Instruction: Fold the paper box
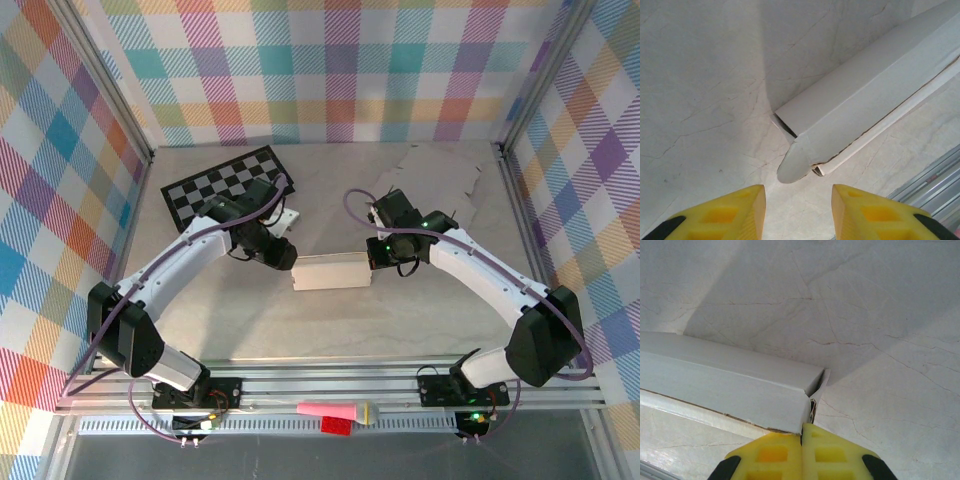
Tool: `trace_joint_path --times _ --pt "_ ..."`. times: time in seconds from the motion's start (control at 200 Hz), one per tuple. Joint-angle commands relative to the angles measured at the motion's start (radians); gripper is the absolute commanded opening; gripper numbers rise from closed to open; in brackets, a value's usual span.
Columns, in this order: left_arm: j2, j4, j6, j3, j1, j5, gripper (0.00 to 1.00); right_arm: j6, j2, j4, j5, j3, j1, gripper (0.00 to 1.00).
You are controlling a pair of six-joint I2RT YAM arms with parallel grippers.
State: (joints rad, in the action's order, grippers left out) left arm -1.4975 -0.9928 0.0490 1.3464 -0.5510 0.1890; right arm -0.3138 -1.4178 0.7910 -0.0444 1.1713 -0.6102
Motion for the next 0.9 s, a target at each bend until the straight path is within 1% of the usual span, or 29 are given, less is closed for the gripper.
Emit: trace_joint_path --times 0.0,0.18,0.35,0.75,0.895 --pt "-0.017 -0.008 0.015 0.034 -0.013 -0.02 0.38 -0.004 -0.023 0.074 0.011 0.003 -0.01 0.0" --pt "-0.035 -0.003 0.02 0.043 -0.016 -0.053 0.35 -0.001 -0.023 0.076 0.01 0.002 -0.01 0.0" --pt "-0.044 0.002 0.023 0.042 -0.017 -0.053 0.32 0.001 -0.024 0.075 0.012 0.002 -0.01 0.0" --pt "-0.05 0.007 0.014 0.051 -0.027 -0.046 0.16 0.001 -0.029 0.073 0.014 0.005 -0.01 0.0" --pt "-0.056 0.006 0.01 0.054 -0.027 -0.045 0.12 0.001 -0.029 0.073 0.013 0.004 -0.01 0.0"
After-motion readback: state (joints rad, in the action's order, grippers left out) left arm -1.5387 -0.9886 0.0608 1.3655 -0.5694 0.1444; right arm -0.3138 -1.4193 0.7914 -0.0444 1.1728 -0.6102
